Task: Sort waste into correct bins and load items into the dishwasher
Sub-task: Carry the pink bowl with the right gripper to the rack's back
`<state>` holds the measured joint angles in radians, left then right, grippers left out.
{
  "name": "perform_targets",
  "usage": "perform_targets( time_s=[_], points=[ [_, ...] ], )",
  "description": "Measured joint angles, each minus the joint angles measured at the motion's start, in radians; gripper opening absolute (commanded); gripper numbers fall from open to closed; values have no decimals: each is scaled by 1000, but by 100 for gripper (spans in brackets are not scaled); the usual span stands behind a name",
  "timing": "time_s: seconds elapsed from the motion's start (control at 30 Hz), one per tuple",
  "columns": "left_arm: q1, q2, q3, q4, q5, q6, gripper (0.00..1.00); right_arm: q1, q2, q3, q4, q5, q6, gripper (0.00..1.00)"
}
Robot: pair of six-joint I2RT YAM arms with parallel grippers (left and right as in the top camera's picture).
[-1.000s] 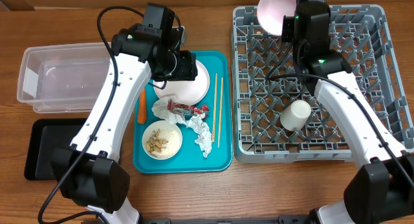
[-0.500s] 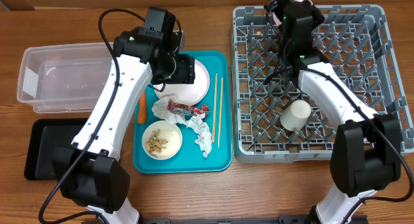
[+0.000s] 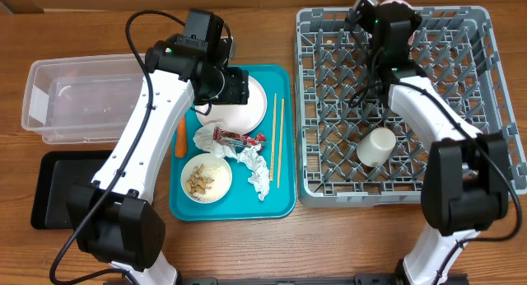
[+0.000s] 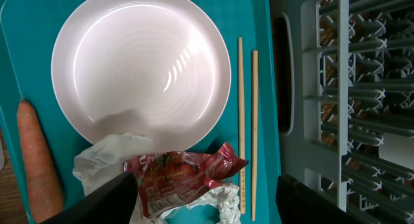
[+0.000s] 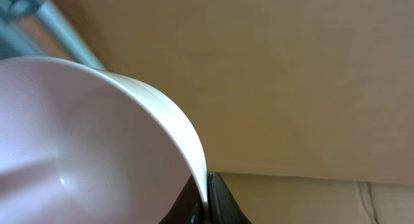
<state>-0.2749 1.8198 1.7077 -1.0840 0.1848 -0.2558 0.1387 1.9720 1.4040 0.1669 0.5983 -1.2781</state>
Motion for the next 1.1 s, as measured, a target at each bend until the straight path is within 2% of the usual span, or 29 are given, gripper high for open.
perform_targets(
  time_s=[0.5,0.57,0.6,0.63,0.7,0.73,0.9,1.03,1.1],
  points=[
    [0,0,0,0,-2,0,72,59,25,0,-3,55,34,4],
    [0,0,0,0,-2,0,72,66,25,0,-15,72,45,12],
    [0,0,0,0,-2,0,73,68,25,2,-30,75,53,28],
    [0,0,0,0,-3,0,73,73,25,2,-45,78,58,33],
    [0,0,0,1,-3,0,74,85,26,2,-85,88,60,35],
    [0,0,0,1,-3,0,75,93,29,2,-97,95,62,41],
    [0,0,0,8,-3,0,75,131,32,2,-159,133,67,75],
    [0,0,0,7,-3,0,75,153,32,2,-188,152,90,87],
    [0,0,0,7,-3,0,75,163,32,2,-189,158,109,90]
  ],
)
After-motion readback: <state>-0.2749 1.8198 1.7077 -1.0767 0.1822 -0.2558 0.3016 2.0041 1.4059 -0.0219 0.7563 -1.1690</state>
